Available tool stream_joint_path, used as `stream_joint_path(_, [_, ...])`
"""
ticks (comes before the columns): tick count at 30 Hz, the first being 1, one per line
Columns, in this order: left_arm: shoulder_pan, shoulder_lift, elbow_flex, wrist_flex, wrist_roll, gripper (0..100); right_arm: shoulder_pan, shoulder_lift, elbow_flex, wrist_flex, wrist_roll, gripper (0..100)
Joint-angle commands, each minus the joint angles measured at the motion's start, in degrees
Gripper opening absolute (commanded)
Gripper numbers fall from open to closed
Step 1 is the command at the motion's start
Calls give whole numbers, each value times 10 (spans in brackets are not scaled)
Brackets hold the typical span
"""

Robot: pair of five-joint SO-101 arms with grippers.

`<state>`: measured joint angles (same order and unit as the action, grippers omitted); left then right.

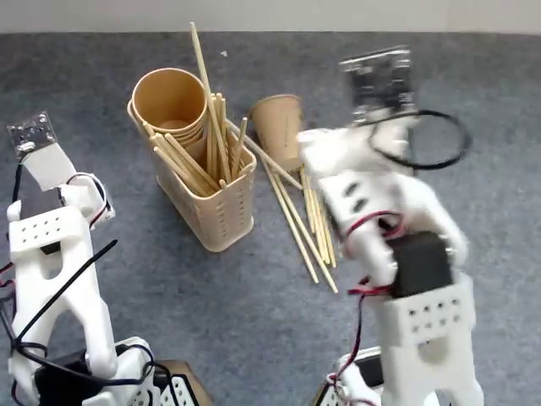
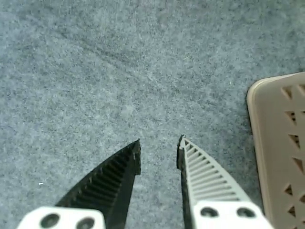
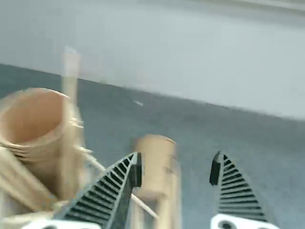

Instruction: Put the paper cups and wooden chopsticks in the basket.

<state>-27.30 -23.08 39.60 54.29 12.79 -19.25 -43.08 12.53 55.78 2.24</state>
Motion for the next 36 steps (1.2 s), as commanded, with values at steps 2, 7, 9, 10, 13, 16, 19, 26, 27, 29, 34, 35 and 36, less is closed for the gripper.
stream_joint_path(2, [26,-2,-3,-8,6,155,105,97,38,37,27,234])
stream_joint_path(7, [22,-3,7,-8,6,155,97,238,162,-99,28,234])
stream_joint_path(9, [23,-3,11,-8,6,155,88,290,195,-116,54,234])
stream_joint_path(10, [23,-3,11,-8,6,155,82,313,198,-124,68,234])
stream_joint_path(13, [23,-4,11,-9,6,155,72,376,202,-142,76,234])
stream_joint_path(16, [24,-4,11,-9,6,155,71,424,203,-177,76,234])
stream_joint_path(19, [24,-4,11,-9,6,155,71,465,203,-193,78,234])
stream_joint_path(26, [24,-5,11,-9,6,155,69,530,198,-189,107,222])
stream_joint_path(27, [25,-5,11,-9,6,155,70,531,198,-179,107,198])
stream_joint_path(29, [25,-5,11,-9,6,155,70,531,197,-165,107,101])
stream_joint_path(34, [25,-5,12,-9,6,155,90,517,180,-142,102,1])
stream_joint_path(35, [25,-5,12,-9,6,155,98,502,173,-137,97,6])
stream_joint_path(36, [25,-5,12,-9,6,155,107,480,166,-132,81,6])
